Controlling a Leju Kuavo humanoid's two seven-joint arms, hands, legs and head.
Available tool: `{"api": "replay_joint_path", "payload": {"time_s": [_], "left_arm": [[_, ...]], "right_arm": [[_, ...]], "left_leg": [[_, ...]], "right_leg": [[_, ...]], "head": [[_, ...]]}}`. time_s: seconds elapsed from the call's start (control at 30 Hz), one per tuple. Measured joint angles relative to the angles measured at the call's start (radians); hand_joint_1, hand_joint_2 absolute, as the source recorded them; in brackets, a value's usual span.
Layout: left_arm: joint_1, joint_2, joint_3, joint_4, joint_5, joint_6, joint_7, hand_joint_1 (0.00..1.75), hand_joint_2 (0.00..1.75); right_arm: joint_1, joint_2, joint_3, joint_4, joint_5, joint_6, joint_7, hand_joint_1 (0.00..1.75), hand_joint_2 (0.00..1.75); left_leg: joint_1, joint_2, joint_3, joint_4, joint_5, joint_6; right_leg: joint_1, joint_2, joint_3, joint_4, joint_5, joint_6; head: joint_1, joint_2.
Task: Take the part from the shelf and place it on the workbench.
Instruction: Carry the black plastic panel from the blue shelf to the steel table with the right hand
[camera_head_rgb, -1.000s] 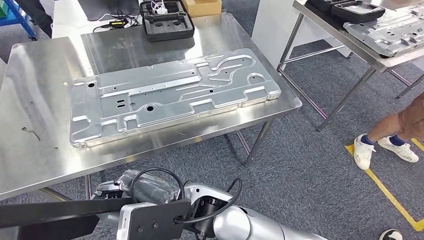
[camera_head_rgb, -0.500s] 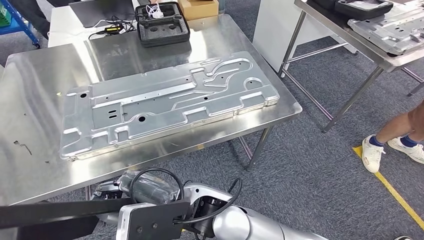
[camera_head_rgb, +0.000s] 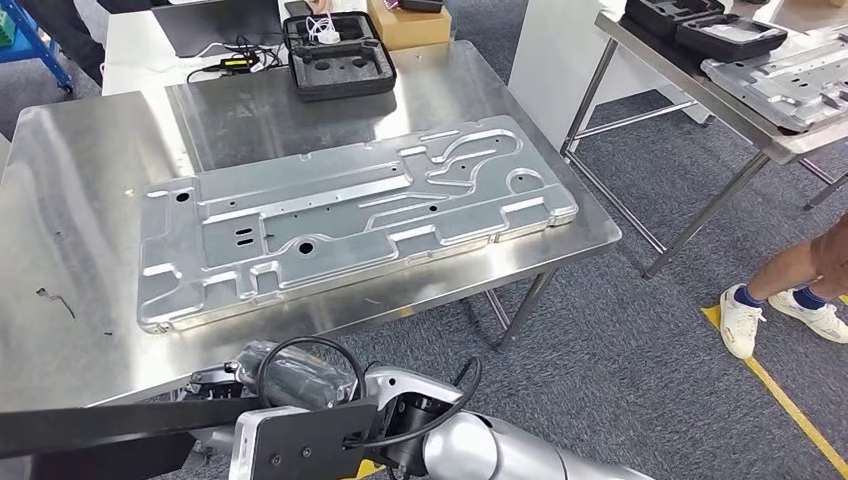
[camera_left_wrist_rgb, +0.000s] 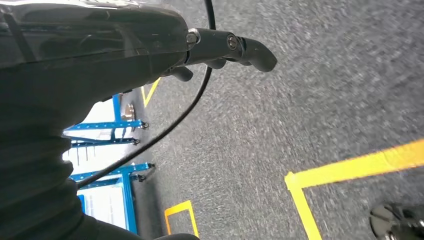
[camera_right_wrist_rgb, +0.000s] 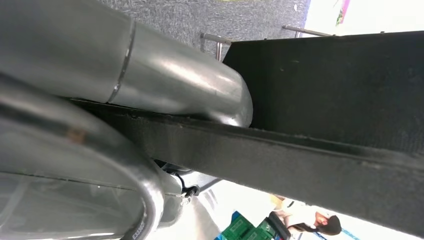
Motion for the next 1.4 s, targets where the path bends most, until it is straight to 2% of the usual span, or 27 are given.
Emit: {"api": "replay_joint_path", "payload": {"time_s": [0.03,0.07,0.1,0.17,0.2,0.23,0.3,0.4,0.47,0.53,0.57,0.6,0.63,0.7,0.73,0.8,0.9,0.97,1.03,1.07,1.1,1.13,1.2,1.23,1.3,1.33,1.4], "left_arm": [[0.0,0.0,0.0,0.0,0.0,0.0,-0.001,0.0,1.75],[0.0,0.0,0.0,0.0,0.0,0.0,-0.001,0.0,1.75],[0.0,0.0,0.0,0.0,0.0,0.0,-0.001,0.0,1.75],[0.0,0.0,0.0,0.0,0.0,0.0,-0.001,0.0,1.75],[0.0,0.0,0.0,0.0,0.0,0.0,-0.001,0.0,1.75],[0.0,-0.001,0.0,0.0,0.0,0.0,-0.001,0.0,1.75],[0.0,-0.001,0.0,0.0,0.0,0.0,-0.001,0.0,1.75],[-0.001,-0.001,0.0,0.0,0.0,0.0,-0.001,0.0,1.75],[-0.002,-0.001,0.0,0.0,0.0,0.001,-0.002,0.0,1.75],[0.0,-0.001,0.0,0.0,0.0,0.001,-0.002,0.0,1.75],[0.001,-0.001,0.0,0.0,0.0,0.001,-0.001,0.0,1.75],[0.002,-0.001,0.0,0.0,0.0,0.001,-0.001,0.0,1.75],[0.002,-0.001,0.0,0.0,0.0,0.001,-0.001,0.0,1.75],[0.002,0.0,0.0,0.0,-0.001,0.001,-0.002,0.0,1.75],[0.001,0.0,0.0,0.0,-0.001,0.001,-0.002,0.0,1.75],[0.001,0.0,0.0,0.0,-0.002,0.001,-0.002,0.0,1.75],[0.002,0.0,0.001,0.0,-0.003,0.001,0.0,0.0,1.75],[0.001,0.0,0.001,0.0,-0.004,0.001,0.001,0.0,1.75],[0.0,0.0,0.001,0.0,-0.004,0.001,-0.001,0.0,1.75],[0.001,0.0,0.001,0.0,-0.004,0.001,-0.002,0.0,1.75],[0.001,0.0,0.001,0.0,-0.004,0.001,-0.002,0.0,1.75],[0.001,0.0,0.001,0.0,-0.004,0.001,-0.001,0.0,1.75],[0.001,0.0,0.001,0.0,-0.004,0.001,-0.001,0.0,1.75],[0.001,0.0,0.001,0.0,-0.004,0.001,-0.001,0.0,1.75],[0.001,-0.001,0.001,0.0,-0.004,0.001,-0.002,0.0,1.75],[0.0,-0.001,0.001,0.0,-0.004,0.001,-0.002,0.0,1.75],[0.0,-0.001,0.001,0.0,-0.004,0.001,-0.002,0.0,1.75]], "right_arm": [[0.001,0.0,0.0,0.0,0.0,0.0,0.0,1.75,0.0],[0.001,-0.001,0.0,0.001,0.0,0.0,0.0,1.75,0.0],[0.002,-0.001,0.0,0.002,0.0,0.0,0.001,1.75,0.0],[0.001,-0.001,0.0,0.002,0.0,0.0,0.001,1.75,0.0],[0.001,-0.001,0.0,0.002,0.0,0.0,0.001,1.75,0.0],[0.001,-0.001,0.0,0.002,0.0,0.0,0.0,1.75,0.0],[0.0,-0.001,0.0,0.002,0.0,0.0,0.0,1.75,0.0],[0.0,0.001,-0.001,0.002,0.0,0.0,0.0,1.75,0.0],[0.0,0.002,0.0,0.001,0.0,0.0,0.0,1.75,0.0],[0.001,0.003,0.0,0.002,0.0,0.0,0.0,1.75,0.0],[0.002,0.003,0.001,0.002,0.0,0.0,0.0,1.75,0.0],[0.002,0.003,0.001,0.002,0.0,0.0,0.0,1.75,0.0],[0.003,0.003,0.001,0.002,0.0,0.0,0.001,1.75,0.0],[0.003,0.003,0.002,0.003,0.0,0.0,0.001,1.75,0.0],[0.002,0.003,0.002,0.003,0.0,0.0,0.001,1.75,0.0],[0.002,0.003,0.002,0.003,0.0,0.0,0.001,1.75,0.0],[0.002,0.003,0.002,0.003,0.0,0.0,0.001,1.75,0.0],[0.001,0.003,0.001,0.002,0.0,0.0,0.0,1.75,0.0],[0.002,0.002,0.001,0.003,0.0,0.0,0.0,1.75,0.0],[0.003,0.001,0.001,0.003,0.0,0.0,0.0,1.75,0.0],[0.004,0.0,0.001,0.003,0.0,0.0,0.0,1.75,0.0],[0.004,-0.001,0.001,0.003,0.0,0.0,0.0,1.75,0.0],[0.004,-0.001,0.001,0.004,0.0,0.0,0.0,1.75,0.0],[0.003,-0.001,0.001,0.004,0.0,0.0,0.0,1.75,0.0],[0.002,-0.001,0.001,0.004,0.0,0.0,0.0,1.75,0.0],[0.002,-0.001,0.001,0.004,0.0,0.0,0.0,1.75,0.0],[0.002,0.0,0.001,0.004,0.0,0.0,0.0,1.75,0.0]], "left_leg": [[-0.001,0.0,0.002,0.0,-0.003,0.002],[-0.001,0.0,0.006,0.0,-0.006,0.003],[-0.002,-0.001,0.011,0.0,-0.01,0.003],[-0.003,-0.005,0.027,0.0,-0.021,0.001],[-0.004,-0.006,0.033,0.0,-0.026,-0.002],[-0.005,-0.007,0.037,0.0,-0.031,-0.006],[-0.007,-0.006,0.039,-0.003,-0.035,-0.016],[-0.006,-0.002,0.04,0.005,-0.046,-0.03],[-0.005,-0.001,0.004,0.085,-0.084,-0.034],[-0.005,-0.001,-0.066,0.217,-0.131,-0.037],[-0.004,-0.001,-0.094,0.262,-0.138,-0.038],[-0.002,0.0,-0.107,0.272,-0.125,-0.04],[0.0,0.0,-0.101,0.241,-0.094,-0.04],[0.004,0.002,-0.052,0.114,-0.017,-0.041],[0.003,0.003,-0.029,0.056,0.004,-0.04],[-0.001,0.001,-0.01,0.01,0.008,-0.034],[-0.002,-0.001,-0.006,0.003,0.004,-0.018],[0.001,-0.001,0.002,-0.003,0.002,-0.007],[0.001,0.0,0.006,-0.003,-0.004,0.0],[0.0,0.0,0.009,-0.003,-0.007,0.002],[0.0,-0.001,0.012,-0.003,-0.01,0.002],[0.0,-0.002,0.018,-0.003,-0.015,0.002],[0.001,-0.005,0.032,-0.003,-0.025,-0.002],[-0.001,-0.006,0.038,-0.003,-0.03,-0.006],[-0.003,-0.006,0.042,-0.005,-0.036,-0.015],[-0.005,-0.005,0.042,-0.006,-0.037,-0.019],[-0.006,-0.002,0.043,-0.01,-0.036,-0.016]], "right_leg": [[-0.001,0.0,-0.037,0.059,-0.014,0.0],[-0.002,0.0,-0.063,0.089,-0.011,0.0],[-0.002,0.0,-0.069,0.082,0.011,0.0],[-0.001,-0.001,-0.032,-0.03,0.095,-0.005],[0.003,-0.001,-0.005,-0.093,0.126,-0.009],[0.007,-0.002,0.018,-0.146,0.144,-0.012],[0.014,-0.001,0.038,-0.181,0.14,-0.017],[0.007,0.0,0.05,-0.196,0.136,-0.027],[0.001,-0.001,0.063,-0.204,0.133,-0.037],[0.002,-0.001,0.071,-0.204,0.126,-0.045],[0.003,-0.001,0.076,-0.204,0.122,-0.047],[0.003,0.001,0.082,-0.204,0.118,-0.047],[0.003,0.002,0.089,-0.203,0.113,-0.046],[0.003,0.004,0.104,-0.202,0.1,-0.038],[0.005,0.005,0.109,-0.199,0.094,-0.032],[0.009,0.005,0.11,-0.198,0.087,-0.021],[0.006,0.003,0.108,-0.194,0.078,-0.006],[0.003,0.002,0.077,-0.131,0.046,0.0],[0.0,0.001,0.002,-0.001,0.0,0.003],[-0.002,0.001,-0.035,0.055,-0.012,0.004],[-0.003,0.001,-0.059,0.082,-0.006,0.004],[-0.003,0.0,-0.063,0.068,0.021,0.004],[-0.002,-0.001,-0.023,-0.051,0.107,0.001],[0.001,-0.001,0.003,-0.111,0.137,-0.003],[0.008,-0.002,0.034,-0.178,0.148,-0.01],[0.011,-0.001,0.039,-0.185,0.142,-0.011],[0.009,0.0,0.043,-0.194,0.141,-0.01]], "head": [[0.0,0.0],[0.0,0.0],[0.0,0.0],[0.0,0.0],[0.0,0.0],[0.0,0.0],[0.001,0.0],[0.001,0.0],[0.001,0.0],[0.0,0.0],[0.0,0.0],[0.0,0.0],[0.0,0.0],[0.0,0.0],[0.0,0.0],[-0.001,0.0],[-0.001,0.0],[-0.001,0.0],[-0.001,0.0],[-0.001,0.0],[-0.001,0.0],[-0.001,0.0],[0.0,0.0],[-0.001,0.0],[0.0,0.0],[0.0,0.0],[0.0,0.0]]}}
